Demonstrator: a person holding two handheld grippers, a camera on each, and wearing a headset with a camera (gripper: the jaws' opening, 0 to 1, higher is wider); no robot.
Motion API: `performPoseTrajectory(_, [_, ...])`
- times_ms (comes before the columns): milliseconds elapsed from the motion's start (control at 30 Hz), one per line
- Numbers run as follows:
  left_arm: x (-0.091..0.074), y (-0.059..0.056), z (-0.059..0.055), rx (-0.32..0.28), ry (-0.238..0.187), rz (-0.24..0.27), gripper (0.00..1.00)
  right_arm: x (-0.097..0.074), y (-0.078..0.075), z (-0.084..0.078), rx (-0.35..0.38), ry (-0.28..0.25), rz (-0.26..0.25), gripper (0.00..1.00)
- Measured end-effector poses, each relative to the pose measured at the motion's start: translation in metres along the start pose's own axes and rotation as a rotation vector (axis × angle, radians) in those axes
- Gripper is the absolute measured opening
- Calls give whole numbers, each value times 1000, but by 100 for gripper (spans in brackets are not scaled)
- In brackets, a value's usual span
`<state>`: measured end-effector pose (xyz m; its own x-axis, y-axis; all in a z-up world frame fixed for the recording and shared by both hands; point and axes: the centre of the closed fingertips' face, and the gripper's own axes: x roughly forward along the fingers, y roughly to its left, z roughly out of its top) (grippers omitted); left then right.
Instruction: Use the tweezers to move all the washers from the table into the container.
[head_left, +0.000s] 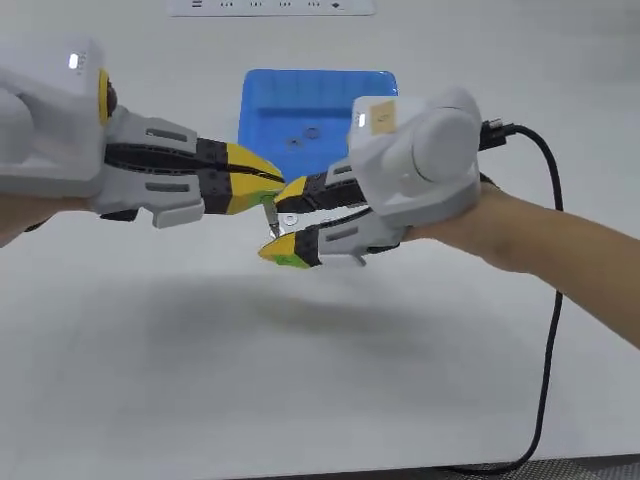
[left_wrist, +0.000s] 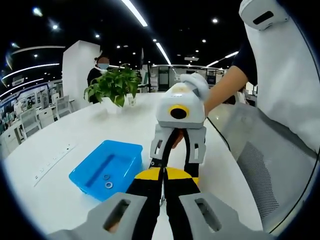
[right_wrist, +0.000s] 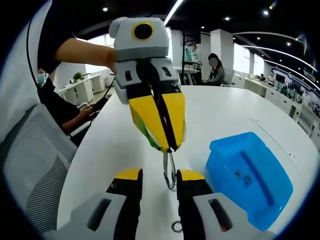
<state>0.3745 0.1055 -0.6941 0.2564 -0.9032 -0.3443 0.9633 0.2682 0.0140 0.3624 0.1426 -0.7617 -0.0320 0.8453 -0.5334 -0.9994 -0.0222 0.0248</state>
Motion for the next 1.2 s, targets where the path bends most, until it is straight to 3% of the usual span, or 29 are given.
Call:
performPoseTrajectory(300, [0,1,-2,11,12,4,4,6,-17,-6,9,5,-15,13])
performPoseTrajectory(633, [4,-4,1,25,28,4,4,5,-12,-5,-34,11,-13,11])
performPoseTrajectory(867, [5,1,0,41,56,49,5,4,-13,-5,-32,7,-21,10])
performPoseTrajectory(933, [4,4,-3,35,72,70,6,5,-14,-4,-30,5,-27,10])
performPoseTrajectory(967, [3,7,-11,47,130,95,7,5,-14,-4,-26,4,-28,10])
performPoseTrajectory(1000, [2,8,-13,63,148,104,11,5,-13,-4,-27,4,-29,10])
performPoseTrajectory(1067, [2,6,-10,57,128,105,14,5,-13,-4,-30,3,-31,10])
performPoseTrajectory(1133, [-2,7,-3,13,80,123,15,4,-13,-4,-30,3,-34,10])
performPoseTrajectory(1200, [-4,8,2,-10,52,142,22,3,-14,-5,-26,3,-41,10])
